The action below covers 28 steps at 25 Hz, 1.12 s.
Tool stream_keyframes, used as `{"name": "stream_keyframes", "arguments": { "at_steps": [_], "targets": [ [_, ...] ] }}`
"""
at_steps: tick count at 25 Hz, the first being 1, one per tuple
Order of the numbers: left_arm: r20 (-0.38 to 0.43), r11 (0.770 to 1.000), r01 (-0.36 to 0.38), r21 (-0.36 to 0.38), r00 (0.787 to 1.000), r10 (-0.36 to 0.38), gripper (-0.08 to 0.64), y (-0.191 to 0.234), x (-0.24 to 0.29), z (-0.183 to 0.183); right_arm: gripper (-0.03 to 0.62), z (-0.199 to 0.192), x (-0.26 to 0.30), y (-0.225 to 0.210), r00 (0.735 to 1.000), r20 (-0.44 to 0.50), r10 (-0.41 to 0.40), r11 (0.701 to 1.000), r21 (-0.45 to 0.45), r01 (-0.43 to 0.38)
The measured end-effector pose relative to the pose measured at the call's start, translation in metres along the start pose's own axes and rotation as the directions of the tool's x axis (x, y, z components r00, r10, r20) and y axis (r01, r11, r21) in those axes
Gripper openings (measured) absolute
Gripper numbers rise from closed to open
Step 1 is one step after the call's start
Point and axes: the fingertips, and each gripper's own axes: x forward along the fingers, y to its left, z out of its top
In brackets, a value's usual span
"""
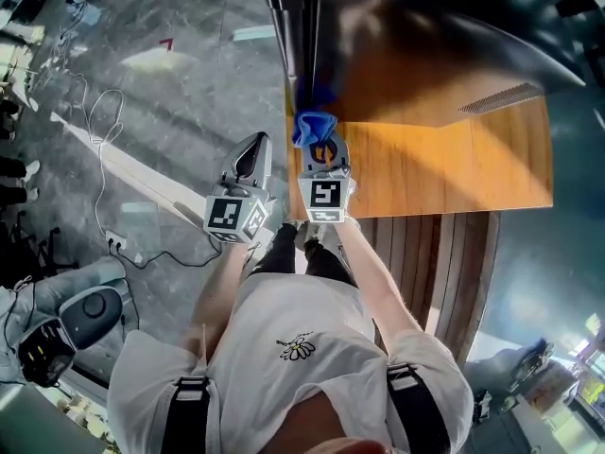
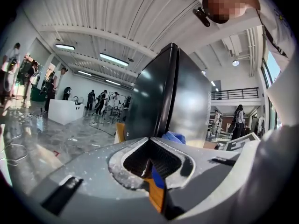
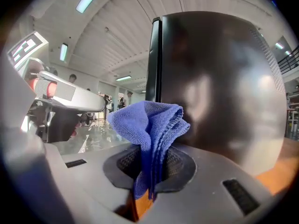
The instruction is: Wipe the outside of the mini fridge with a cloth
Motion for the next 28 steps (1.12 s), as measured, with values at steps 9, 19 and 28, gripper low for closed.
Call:
{"name": "stream_keyframes", "arguments": {
  "at_steps": [9,19,28],
  "targets": [
    [0.016,0.997,-0.052,-0.049,0.998,0.053,0.005,0.018,-0.011,-0.010,0.071,-0.013,0.025,0.017,0.999,0.007,0.033,0.998,-0.048,-0.032],
    [0.009,0.999,-0.001,-0.049,1.000,0.001,0.005,0.009,-0.001,-0.019,0.071,-0.028,0.014,-0.020,0.999,-0.012,-0.050,0.996,-0.070,0.049],
    [-0.017,0.997,0.044,-0.056,0.999,-0.045,0.005,-0.022,0.023,-0.028,0.071,-0.043,-0.011,-0.099,0.986,-0.038,-0.163,0.984,-0.077,0.160]
  ]
}}
